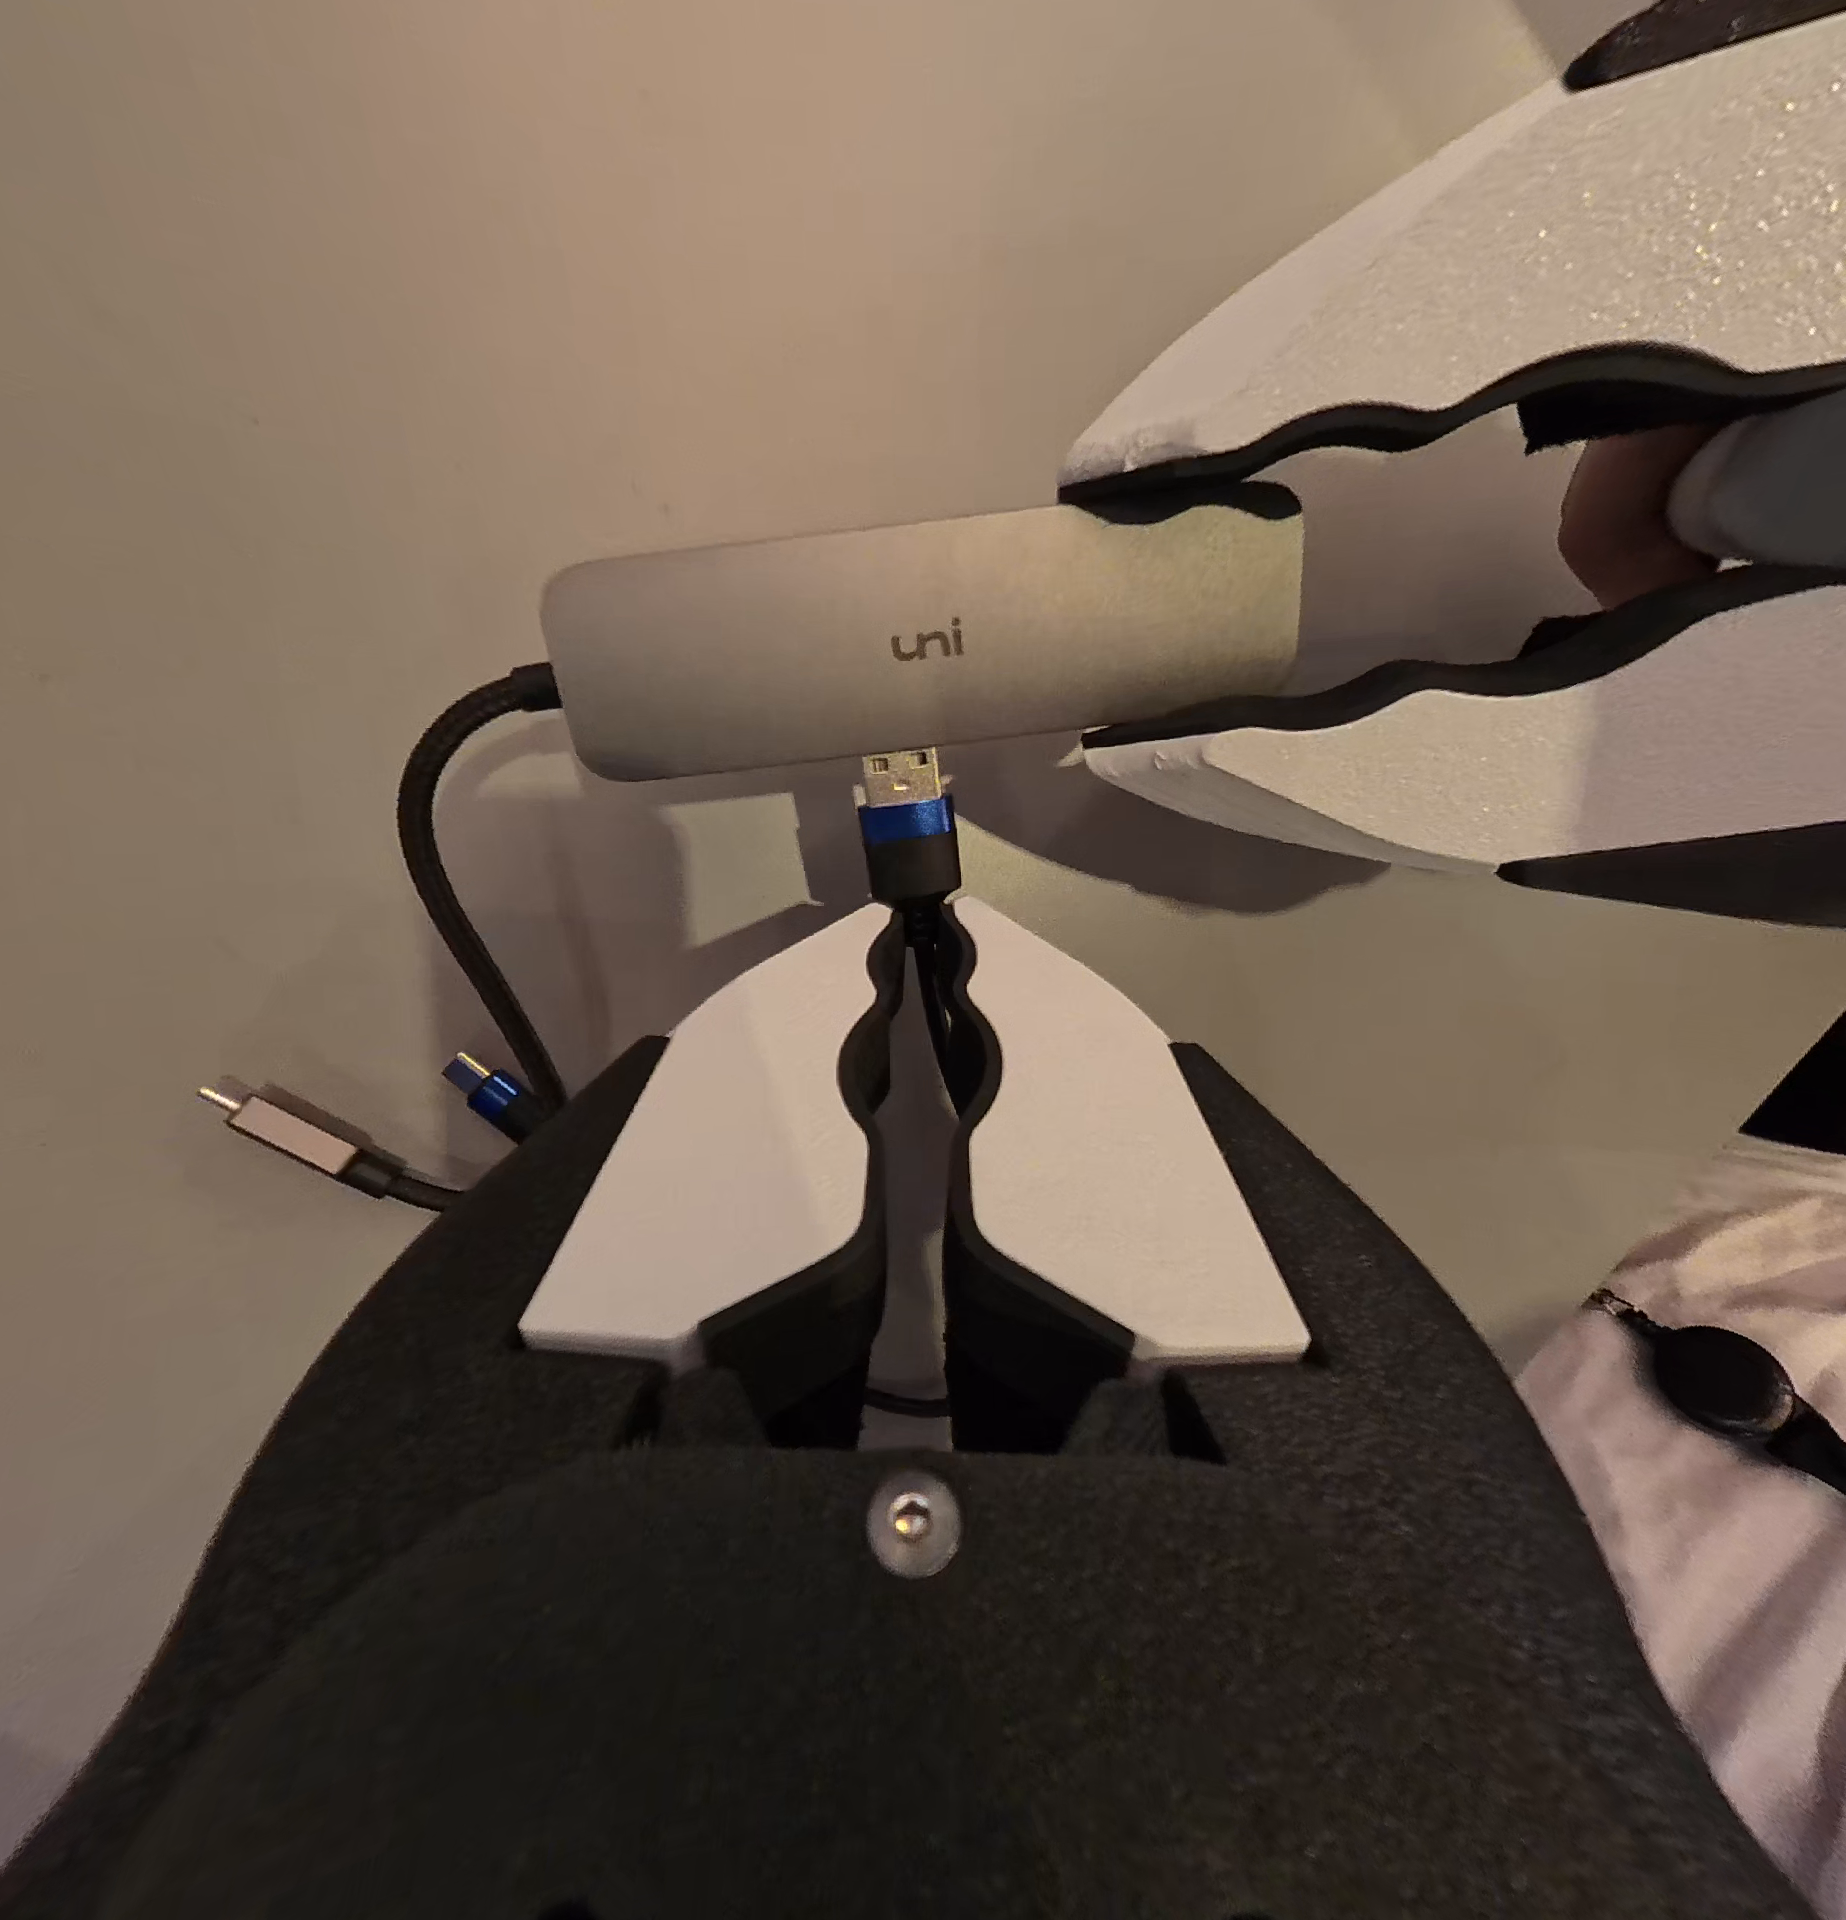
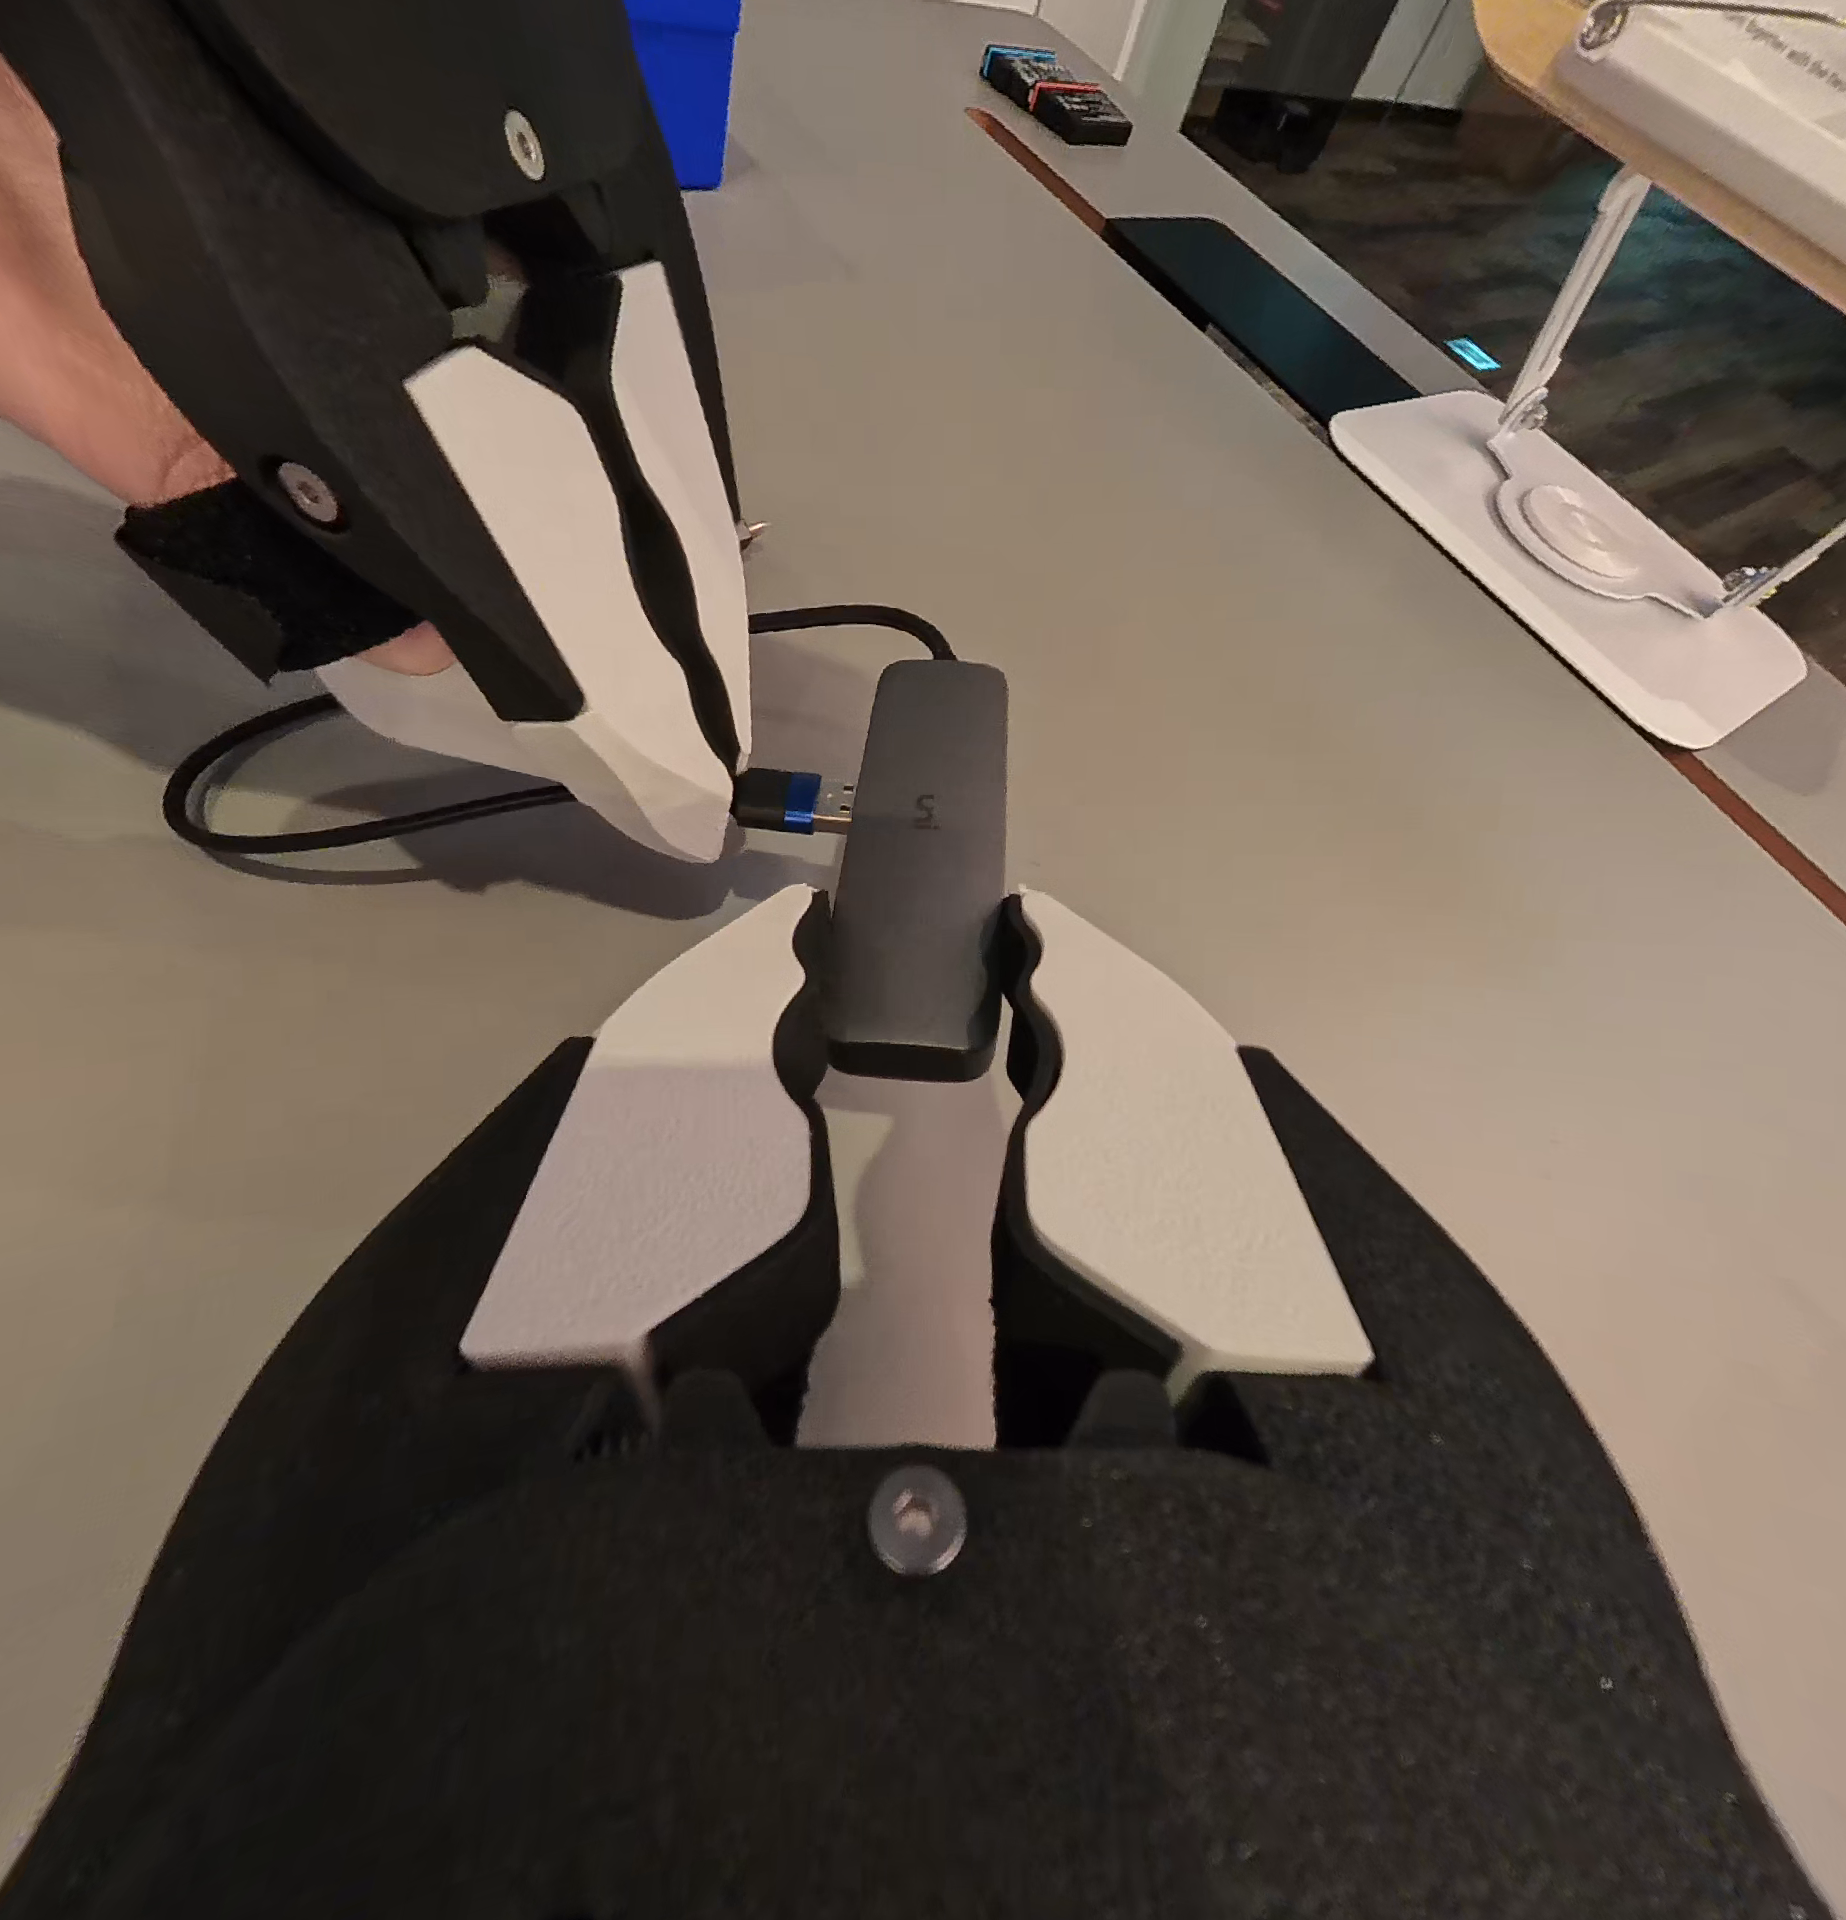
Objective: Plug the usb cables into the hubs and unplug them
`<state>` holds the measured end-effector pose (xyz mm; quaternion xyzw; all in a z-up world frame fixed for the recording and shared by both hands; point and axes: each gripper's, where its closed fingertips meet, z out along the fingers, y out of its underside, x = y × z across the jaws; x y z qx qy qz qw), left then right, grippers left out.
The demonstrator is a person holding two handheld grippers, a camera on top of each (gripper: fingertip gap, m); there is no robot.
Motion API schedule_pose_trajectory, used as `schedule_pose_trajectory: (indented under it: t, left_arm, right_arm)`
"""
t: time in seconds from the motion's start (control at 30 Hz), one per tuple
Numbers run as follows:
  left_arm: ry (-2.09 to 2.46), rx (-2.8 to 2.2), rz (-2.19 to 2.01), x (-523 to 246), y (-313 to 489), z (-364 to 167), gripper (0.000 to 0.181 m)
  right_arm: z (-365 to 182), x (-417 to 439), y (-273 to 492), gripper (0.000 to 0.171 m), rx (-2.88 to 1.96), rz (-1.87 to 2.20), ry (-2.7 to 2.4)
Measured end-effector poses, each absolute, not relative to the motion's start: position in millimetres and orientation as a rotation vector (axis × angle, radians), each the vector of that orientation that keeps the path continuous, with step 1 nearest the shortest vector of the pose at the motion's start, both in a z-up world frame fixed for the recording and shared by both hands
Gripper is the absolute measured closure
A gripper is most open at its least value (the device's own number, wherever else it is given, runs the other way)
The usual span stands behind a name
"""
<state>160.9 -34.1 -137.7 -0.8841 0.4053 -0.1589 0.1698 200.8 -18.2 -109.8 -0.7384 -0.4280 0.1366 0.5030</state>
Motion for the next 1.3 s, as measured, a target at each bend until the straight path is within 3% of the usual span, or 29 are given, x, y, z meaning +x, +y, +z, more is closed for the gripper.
schedule_pose_trajectory:
  t: [1.3]
  left_arm:
    - [1.179,-2.494,-0.396,163,-27,-135,0.176]
  right_arm:
    - [-95,202,-18,0.143,-1.643,0.272,-1.028]
